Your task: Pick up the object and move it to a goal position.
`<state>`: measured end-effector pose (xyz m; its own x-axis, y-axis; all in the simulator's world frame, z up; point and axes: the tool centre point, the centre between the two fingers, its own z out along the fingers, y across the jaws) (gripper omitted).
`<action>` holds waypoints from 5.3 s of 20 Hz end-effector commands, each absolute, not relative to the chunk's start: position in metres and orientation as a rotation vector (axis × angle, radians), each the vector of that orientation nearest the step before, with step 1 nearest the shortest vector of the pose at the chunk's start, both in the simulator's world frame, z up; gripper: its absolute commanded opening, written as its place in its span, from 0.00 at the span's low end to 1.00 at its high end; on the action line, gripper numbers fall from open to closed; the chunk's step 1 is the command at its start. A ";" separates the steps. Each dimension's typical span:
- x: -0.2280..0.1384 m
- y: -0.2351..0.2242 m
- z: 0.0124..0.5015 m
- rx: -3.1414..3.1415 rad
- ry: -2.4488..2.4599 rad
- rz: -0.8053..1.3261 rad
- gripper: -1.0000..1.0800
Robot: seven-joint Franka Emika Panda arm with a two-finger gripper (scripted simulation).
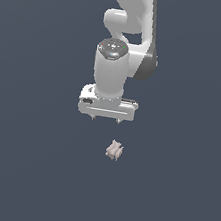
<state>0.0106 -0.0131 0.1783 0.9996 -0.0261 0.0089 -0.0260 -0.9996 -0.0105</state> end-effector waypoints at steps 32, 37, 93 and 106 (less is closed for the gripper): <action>0.042 0.025 0.144 -3.111 0.271 -0.008 0.96; 0.056 0.034 0.124 -3.096 0.449 -0.003 0.96; 0.071 0.040 0.062 -3.059 0.718 0.000 0.00; 0.053 -0.010 0.174 -3.057 0.718 0.001 0.00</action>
